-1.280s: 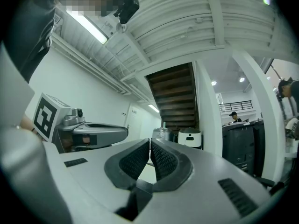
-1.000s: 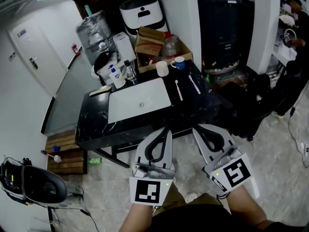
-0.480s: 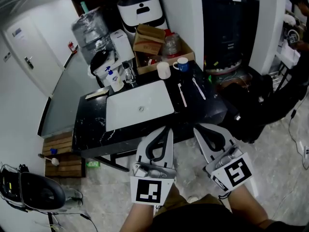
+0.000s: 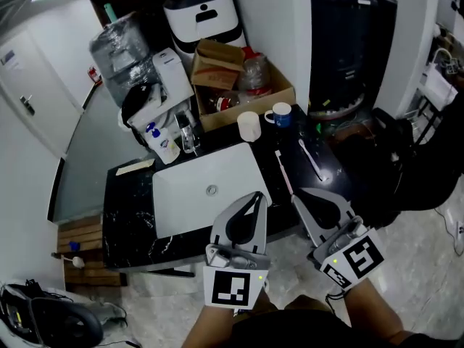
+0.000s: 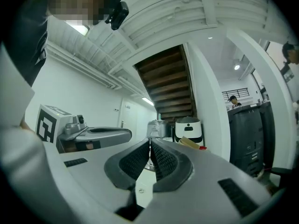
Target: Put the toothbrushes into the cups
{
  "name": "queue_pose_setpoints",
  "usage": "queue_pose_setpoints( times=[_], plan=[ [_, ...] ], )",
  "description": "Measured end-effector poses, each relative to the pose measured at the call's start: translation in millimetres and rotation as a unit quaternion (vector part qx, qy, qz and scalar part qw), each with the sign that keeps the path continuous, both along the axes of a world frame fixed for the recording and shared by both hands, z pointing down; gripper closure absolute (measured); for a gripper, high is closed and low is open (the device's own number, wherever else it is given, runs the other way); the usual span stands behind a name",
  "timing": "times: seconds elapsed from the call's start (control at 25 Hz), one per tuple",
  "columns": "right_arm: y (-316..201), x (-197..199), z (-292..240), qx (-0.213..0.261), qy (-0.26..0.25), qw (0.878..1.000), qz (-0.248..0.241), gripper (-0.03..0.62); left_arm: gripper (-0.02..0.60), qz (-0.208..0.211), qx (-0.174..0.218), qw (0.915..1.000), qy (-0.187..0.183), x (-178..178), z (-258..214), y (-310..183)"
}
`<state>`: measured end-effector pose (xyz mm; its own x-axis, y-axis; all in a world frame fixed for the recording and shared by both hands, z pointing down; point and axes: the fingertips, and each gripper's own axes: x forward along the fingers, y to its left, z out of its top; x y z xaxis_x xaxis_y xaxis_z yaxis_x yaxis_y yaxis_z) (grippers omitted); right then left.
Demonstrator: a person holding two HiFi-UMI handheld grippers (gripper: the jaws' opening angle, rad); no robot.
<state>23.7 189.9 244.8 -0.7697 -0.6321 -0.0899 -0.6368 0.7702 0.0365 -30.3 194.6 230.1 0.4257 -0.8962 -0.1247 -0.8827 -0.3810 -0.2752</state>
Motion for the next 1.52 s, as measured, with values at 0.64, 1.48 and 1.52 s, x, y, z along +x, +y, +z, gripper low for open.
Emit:
queue_pose_setpoints(
  times=[0.64, 1.48, 1.52],
  plan=[
    [-159, -32, 14, -0.036, 0.025, 0.994, 0.104, 0.56, 0.572, 0.097, -0.014, 0.9945, -0.035, -28, 16, -163],
    [-192, -37, 64, -0.107, 0.078, 0.98, 0.148, 0.56, 0.572, 0.169, -0.032, 0.9848, -0.027, -23, 58, -206],
    [-193, -37, 66, -0.113, 0.079, 0.979, 0.148, 0.56, 0.572, 0.167, -0.035, 0.9849, -0.027, -23, 59, -207]
  ],
)
